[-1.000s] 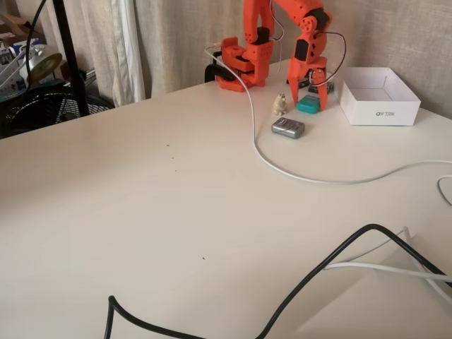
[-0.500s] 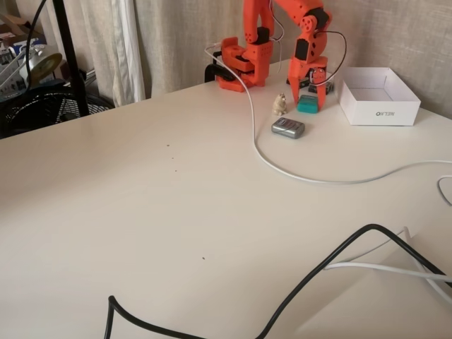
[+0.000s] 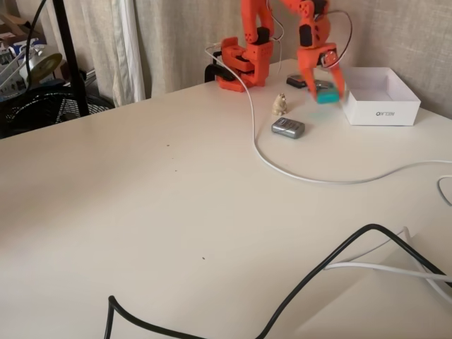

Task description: Grasp the green cube and put it in the bin.

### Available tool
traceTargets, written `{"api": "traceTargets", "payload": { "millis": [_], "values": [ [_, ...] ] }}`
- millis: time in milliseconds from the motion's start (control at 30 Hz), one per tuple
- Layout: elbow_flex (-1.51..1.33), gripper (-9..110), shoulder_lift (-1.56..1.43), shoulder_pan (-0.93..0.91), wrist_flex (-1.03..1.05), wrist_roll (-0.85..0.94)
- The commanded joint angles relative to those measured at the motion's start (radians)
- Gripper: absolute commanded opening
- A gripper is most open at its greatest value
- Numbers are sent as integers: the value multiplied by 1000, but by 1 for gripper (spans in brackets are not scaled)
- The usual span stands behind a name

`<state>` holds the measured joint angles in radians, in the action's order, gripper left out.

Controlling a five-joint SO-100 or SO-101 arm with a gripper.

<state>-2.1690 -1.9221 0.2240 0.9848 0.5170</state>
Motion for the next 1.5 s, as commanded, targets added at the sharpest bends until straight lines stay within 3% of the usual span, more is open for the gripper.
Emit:
{"api": "traceTargets", "payload": {
  "millis": [0, 200, 400, 900, 1067, 1133, 1333, 1467],
  "values": [
    [100, -8, -83, 57, -32, 14],
    [206, -8, -83, 252, -37, 48],
    [183, -8, -74, 360, -175, 124],
    [106, -8, 160, 330, -184, 124],
    [87, 9, 201, 339, -187, 123],
    [86, 32, 206, 339, -189, 117],
    [86, 39, 196, 331, -236, 117],
    [86, 37, 198, 331, -250, 121]
  ]
}}
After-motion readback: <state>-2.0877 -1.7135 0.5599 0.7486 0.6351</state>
